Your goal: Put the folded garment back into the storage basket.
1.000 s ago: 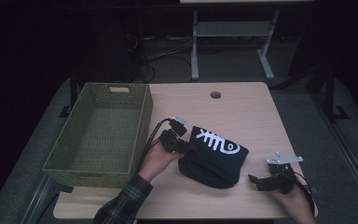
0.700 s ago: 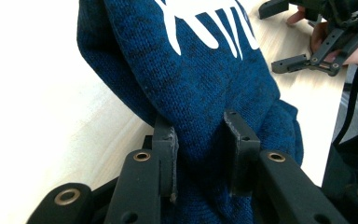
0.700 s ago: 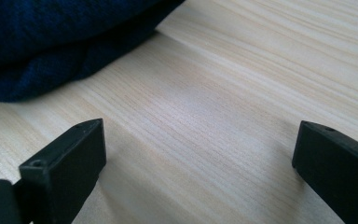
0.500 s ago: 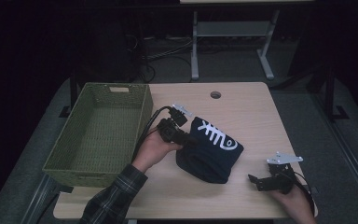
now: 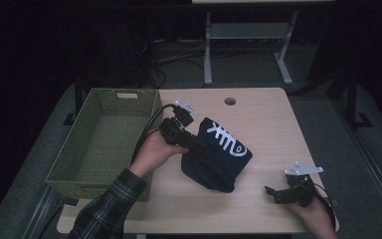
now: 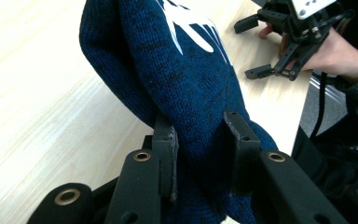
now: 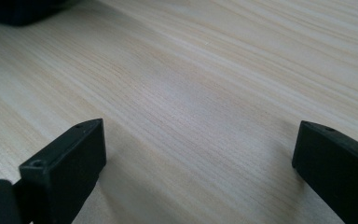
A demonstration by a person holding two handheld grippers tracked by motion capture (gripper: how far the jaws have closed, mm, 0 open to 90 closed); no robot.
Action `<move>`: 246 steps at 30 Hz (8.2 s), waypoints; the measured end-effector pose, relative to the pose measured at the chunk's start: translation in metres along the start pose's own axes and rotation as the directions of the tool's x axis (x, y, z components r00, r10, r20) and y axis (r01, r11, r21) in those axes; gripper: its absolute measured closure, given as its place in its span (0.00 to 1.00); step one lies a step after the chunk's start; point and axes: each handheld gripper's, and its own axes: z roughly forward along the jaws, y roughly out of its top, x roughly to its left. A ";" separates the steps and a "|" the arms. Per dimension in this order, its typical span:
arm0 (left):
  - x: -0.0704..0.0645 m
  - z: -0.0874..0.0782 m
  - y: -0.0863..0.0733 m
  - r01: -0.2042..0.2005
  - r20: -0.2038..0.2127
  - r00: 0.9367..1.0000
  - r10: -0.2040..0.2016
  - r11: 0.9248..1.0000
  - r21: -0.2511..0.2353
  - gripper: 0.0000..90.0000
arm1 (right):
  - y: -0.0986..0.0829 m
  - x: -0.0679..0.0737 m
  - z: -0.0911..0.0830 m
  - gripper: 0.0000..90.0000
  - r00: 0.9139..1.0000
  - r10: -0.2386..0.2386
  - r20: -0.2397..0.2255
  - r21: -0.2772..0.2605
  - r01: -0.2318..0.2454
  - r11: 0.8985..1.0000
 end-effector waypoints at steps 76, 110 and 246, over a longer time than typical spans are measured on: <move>0.043 -0.244 -0.097 0.237 -0.207 0.937 -0.281 0.948 -0.214 0.78 | 0.000 -0.001 0.000 0.03 1.000 0.009 0.014 -0.001 -0.009 1.000; 0.094 -0.213 -0.157 0.407 -0.189 0.878 -0.439 0.894 -0.188 0.78 | 0.000 -0.001 0.000 0.03 1.000 0.013 0.018 -0.002 -0.013 1.000; -0.015 0.058 -0.070 -0.026 -0.279 0.960 -0.027 0.982 -0.186 0.16 | 0.000 -0.001 0.000 0.03 1.000 0.012 0.018 -0.003 -0.012 1.000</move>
